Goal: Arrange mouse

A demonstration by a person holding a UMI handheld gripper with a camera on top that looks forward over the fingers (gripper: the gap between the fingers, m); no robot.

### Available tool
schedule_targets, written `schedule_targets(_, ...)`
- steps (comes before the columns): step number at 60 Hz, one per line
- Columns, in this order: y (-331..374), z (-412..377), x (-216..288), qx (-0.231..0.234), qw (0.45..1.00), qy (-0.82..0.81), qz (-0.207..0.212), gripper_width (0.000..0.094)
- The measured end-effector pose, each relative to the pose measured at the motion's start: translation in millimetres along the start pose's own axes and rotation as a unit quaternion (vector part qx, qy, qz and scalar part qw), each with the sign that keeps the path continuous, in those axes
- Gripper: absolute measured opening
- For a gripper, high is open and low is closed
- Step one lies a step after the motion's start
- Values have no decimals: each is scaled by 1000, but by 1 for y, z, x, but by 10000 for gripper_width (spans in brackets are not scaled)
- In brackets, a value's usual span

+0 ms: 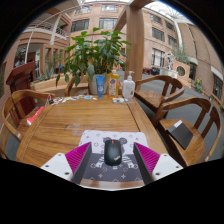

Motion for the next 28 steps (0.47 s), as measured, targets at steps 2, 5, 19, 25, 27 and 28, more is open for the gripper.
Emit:
schedule_targets(2,14,-1,2,1,1000,-1,7,854)
schedule_targets(5,34,-3,6,1,1000,1,14,858)
schedule_targets(19,102,-8,-1,-2,999,11,39,854)
schedule_targets(25,120,-7,-3,-4,999,14,47,853)
schedule_targets(27,126,-8,-2,-1,999,15,48,852)
schedule_targets(28,128,-8,-2,0,999,14,47,853)
Point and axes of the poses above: the point between the fingertips, and its own axes, seen from behind it with the camera up: z to the right, x up, y backward, against the way the camera looks, the point moved 6 cm from there along y, backward, against the way the camera looks, and after that the axes turned 5 degrees about -y, right-handed, at the moved point
